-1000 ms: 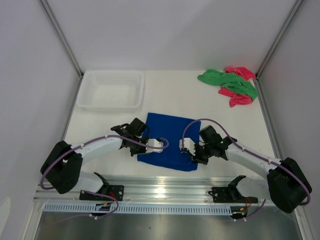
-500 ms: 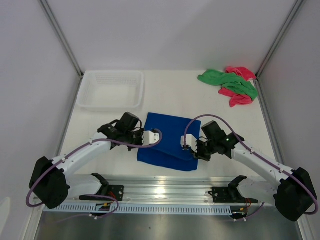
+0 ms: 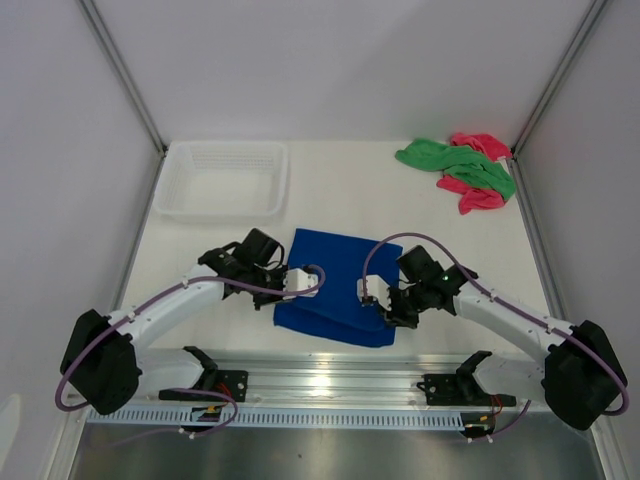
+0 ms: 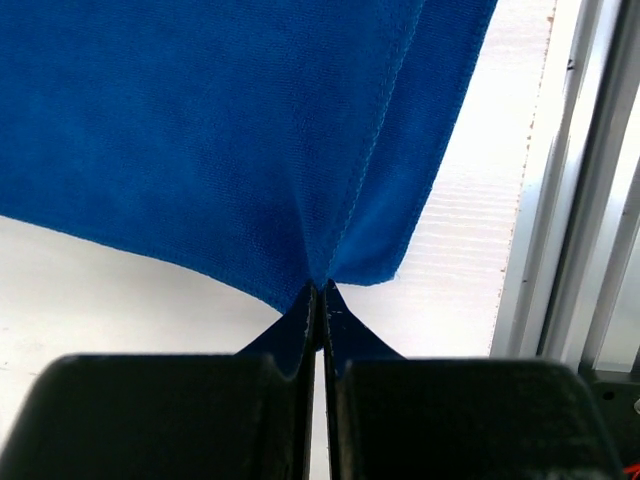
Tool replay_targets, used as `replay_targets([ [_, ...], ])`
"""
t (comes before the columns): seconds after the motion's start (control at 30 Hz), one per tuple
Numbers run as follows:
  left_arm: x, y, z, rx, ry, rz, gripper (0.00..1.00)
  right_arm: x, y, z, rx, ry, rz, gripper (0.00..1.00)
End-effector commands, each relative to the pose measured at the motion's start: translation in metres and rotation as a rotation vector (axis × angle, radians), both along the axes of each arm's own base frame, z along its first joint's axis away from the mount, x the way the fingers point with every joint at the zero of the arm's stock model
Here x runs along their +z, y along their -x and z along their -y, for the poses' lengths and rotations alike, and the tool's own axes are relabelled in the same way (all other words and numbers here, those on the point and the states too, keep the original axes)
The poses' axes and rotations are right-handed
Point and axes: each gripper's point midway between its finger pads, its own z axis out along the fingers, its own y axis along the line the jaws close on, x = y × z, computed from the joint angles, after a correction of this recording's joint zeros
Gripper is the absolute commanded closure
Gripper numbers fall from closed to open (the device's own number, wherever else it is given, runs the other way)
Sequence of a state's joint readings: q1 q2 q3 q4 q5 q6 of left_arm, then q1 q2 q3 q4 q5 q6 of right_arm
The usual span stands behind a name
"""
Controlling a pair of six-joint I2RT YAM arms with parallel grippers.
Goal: Roll the towels
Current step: Fold the towel
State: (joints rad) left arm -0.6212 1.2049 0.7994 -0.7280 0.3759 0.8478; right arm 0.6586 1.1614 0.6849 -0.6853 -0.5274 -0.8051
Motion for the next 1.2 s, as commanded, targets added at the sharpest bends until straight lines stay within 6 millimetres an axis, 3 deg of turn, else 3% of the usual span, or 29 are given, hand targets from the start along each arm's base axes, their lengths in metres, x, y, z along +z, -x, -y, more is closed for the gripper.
replay_targets([
  [0.0, -0.005, 0.016, 0.002, -0.062, 0.022, -0.06, 0.99, -0.002, 0.009, -0.004, 0.032, -0.011, -0.041, 1.0],
  [0.17, -0.035, 0.026, -0.004, -0.073, -0.053, -0.136, 0.96, -0.019, 0.018, -0.007, 0.065, 0.036, -0.086, 0.93],
  [0.4, -0.047, 0.028, -0.005, -0.091, -0.063, -0.141, 0.92, -0.028, 0.023, -0.007, 0.08, 0.051, -0.105, 0.89],
  [0.43, -0.047, 0.029, -0.006, -0.094, -0.066, -0.141, 0.89, -0.029, 0.024, -0.006, 0.086, 0.056, -0.105, 0.85],
  [0.47, -0.048, 0.03, -0.006, -0.101, -0.068, -0.141, 0.81, -0.03, 0.024, -0.006, 0.087, 0.059, -0.104, 0.76],
  [0.57, -0.049, 0.034, -0.007, -0.119, -0.063, -0.15, 0.63, -0.029, 0.021, -0.005, 0.077, 0.066, -0.082, 0.66],
  [0.63, -0.047, 0.037, -0.006, -0.129, -0.054, -0.154, 0.58, -0.024, 0.018, -0.003, 0.066, 0.071, -0.061, 0.61],
  [0.67, -0.047, 0.041, -0.008, -0.131, -0.058, -0.171, 0.56, -0.02, 0.017, -0.003, 0.064, 0.065, -0.052, 0.43],
  [0.83, -0.026, 0.046, -0.01, -0.154, -0.046, -0.168, 0.56, 0.026, 0.007, -0.013, 0.031, -0.052, 0.045, 0.42],
  [0.9, -0.012, 0.049, -0.008, -0.15, -0.016, -0.171, 0.56, 0.057, -0.012, -0.023, -0.015, -0.163, 0.151, 0.41],
  [0.97, -0.003, 0.039, -0.001, -0.096, 0.018, -0.143, 0.56, 0.077, -0.034, -0.031, -0.143, -0.255, 0.194, 0.36],
  [1.0, -0.003, 0.028, -0.002, -0.048, 0.003, -0.111, 0.56, 0.101, -0.063, -0.038, -0.213, -0.359, 0.287, 0.33],
  [1.03, -0.006, 0.022, -0.002, 0.02, -0.006, -0.116, 0.56, 0.104, -0.073, -0.04, -0.315, -0.41, 0.259, 0.29],
  [1.1, -0.011, 0.003, -0.004, 0.09, -0.032, -0.06, 0.56, 0.126, -0.123, -0.03, -0.529, -0.504, 0.34, 0.3],
  [1.17, -0.02, -0.002, -0.007, 0.16, -0.045, -0.067, 0.56, 0.123, -0.159, -0.02, -0.713, -0.532, 0.268, 0.35],
])
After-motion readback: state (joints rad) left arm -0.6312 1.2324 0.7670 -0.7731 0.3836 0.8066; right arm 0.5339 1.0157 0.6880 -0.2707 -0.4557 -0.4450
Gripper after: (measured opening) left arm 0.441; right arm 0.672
